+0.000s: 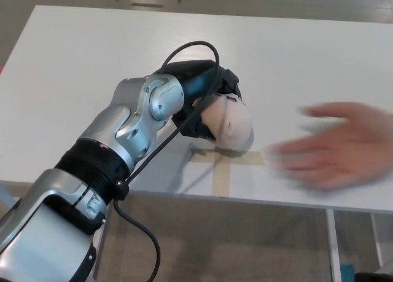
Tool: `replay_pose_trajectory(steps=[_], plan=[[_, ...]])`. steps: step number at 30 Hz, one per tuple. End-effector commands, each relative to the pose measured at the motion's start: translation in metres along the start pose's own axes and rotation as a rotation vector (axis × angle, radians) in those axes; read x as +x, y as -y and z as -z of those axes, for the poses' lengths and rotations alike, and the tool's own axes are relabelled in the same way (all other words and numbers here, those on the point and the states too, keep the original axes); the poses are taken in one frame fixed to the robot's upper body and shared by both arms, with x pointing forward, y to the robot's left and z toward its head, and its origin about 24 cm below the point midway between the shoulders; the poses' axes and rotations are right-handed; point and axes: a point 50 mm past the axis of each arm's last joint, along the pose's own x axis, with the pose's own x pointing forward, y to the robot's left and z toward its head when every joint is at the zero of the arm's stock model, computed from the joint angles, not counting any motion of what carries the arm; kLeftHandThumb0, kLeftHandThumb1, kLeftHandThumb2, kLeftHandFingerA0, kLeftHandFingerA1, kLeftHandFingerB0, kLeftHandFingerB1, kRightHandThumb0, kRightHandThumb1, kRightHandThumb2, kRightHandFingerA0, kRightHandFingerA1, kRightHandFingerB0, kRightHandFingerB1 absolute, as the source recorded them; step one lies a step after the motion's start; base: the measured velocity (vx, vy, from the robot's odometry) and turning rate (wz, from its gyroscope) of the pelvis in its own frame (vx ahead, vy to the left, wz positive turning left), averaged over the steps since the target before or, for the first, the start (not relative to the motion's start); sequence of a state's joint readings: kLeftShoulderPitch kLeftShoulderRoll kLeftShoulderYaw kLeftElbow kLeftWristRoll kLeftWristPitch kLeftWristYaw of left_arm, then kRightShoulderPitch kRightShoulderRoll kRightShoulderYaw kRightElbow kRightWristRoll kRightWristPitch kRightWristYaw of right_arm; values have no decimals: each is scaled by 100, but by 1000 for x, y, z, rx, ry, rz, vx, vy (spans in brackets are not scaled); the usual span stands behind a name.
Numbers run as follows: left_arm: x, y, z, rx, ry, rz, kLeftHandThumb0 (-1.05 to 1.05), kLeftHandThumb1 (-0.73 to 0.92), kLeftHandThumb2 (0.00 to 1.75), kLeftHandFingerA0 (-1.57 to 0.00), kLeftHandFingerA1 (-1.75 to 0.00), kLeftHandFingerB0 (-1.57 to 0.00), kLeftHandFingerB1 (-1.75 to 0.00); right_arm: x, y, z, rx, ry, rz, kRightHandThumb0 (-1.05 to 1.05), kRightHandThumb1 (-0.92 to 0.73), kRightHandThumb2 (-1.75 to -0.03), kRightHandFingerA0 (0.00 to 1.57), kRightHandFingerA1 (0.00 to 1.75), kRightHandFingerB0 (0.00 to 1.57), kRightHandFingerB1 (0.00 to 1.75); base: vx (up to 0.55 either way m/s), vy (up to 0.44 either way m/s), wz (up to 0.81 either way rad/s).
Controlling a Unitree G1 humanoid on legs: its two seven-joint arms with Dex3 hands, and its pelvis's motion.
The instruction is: Use the left hand to take the pink dumpling toy on a person's hand and put it on the desk.
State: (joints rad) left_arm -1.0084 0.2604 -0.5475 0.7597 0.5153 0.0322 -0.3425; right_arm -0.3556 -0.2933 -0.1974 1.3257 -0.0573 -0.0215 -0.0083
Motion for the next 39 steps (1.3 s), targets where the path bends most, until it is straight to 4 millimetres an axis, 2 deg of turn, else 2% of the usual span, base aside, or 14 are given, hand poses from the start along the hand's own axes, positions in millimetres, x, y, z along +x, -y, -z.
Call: replay_pose_trajectory(steps=[1, 7, 14, 15, 16, 21, 22, 23, 24, 27, 28, 31, 32, 39], plan=[[-1, 4, 2, 8, 6, -3, -22, 76, 64, -65, -147, -83, -80, -1, 0, 10, 17, -33, -8, -20, -69, -60, 64, 46, 55, 43, 0, 0, 0], [-1, 6, 4, 2, 6, -1, -21, 76, 64, -65, -147, -82, -82, -1, -1, 13, 5, -41, -6, -20, -69, -60, 64, 46, 55, 43, 0, 0, 0], [-4, 3, -1, -4, 29, -8, -21, 77, 62, -68, -144, -85, -72, -3, 0, 24, 4, -58, -10, -20, -69, -60, 64, 46, 55, 43, 0, 0, 0], [-8, -3, -3, -9, 46, -23, -21, 77, 63, -69, -142, -86, -68, -4, 0, 26, -1, -63, -10, -20, -69, -60, 64, 46, 54, 42, 0, 0, 0], [-12, -15, -6, -16, 70, -54, -21, 76, 65, -69, -145, -82, -83, -4, 0, 26, -2, -63, -9, -20, -69, -61, 63, 45, 53, 42, 0, 0, 0], [-27, -44, -12, -37, 143, -140, -22, 78, 63, -71, -144, -77, -95, -4, 3, 28, -1, -69, -6, -20, -69, -61, 63, 45, 53, 42, 0, 0, 0], [-35, -59, -14, -37, 173, -188, -22, 79, 63, -72, -144, -76, -101, -4, 3, 28, 1, -69, -8, -20, -69, -61, 63, 45, 53, 42, 0, 0, 0], [-37, -63, -14, -37, 179, -198, -22, 79, 63, -72, -144, -76, -101, -4, 3, 28, 2, -69, -8, -20, -69, -61, 63, 45, 53, 42, 0, 0, 0], [-44, -76, -15, -27, 195, -240, -23, 79, 63, -73, -142, -81, -89, -4, 3, 26, 2, -65, -8, -20, -69, -60, 64, 46, 54, 43, 0, 0, 0], [-49, -85, -14, -21, 202, -268, -23, 77, 66, -73, -145, -82, -87, -4, 3, 26, 5, -64, -8, -20, -69, -60, 64, 46, 55, 43, 0, 0, 0], [-57, -95, -10, -14, 206, -307, -25, 77, 67, -77, -142, -89, -68, -4, 4, 26, 2, -64, -7, -21, -69, -60, 63, 45, 54, 42, 0, 0, 0], [-76, -115, 3, -3, 201, -383, -25, 77, 66, -82, -132, -91, -65, -4, 7, 26, -2, -63, -5, -20, -69, -61, 63, 45, 54, 42, 0, 0, 0], [-85, -124, 12, -3, 185, -403, -23, 78, 64, -86, -117, -90, -63, -4, 6, 26, -4, -61, -5, -20, -69, -61, 63, 45, 54, 42, 0, 0, 0], [-109, -138, 42, -11, 101, -435, -21, 77, 63, -83, -114, -88, -68, -4, 10, 27, -5, -63, -3, -21, -69, -61, 62, 45, 53, 42, 0, 0, 0]])
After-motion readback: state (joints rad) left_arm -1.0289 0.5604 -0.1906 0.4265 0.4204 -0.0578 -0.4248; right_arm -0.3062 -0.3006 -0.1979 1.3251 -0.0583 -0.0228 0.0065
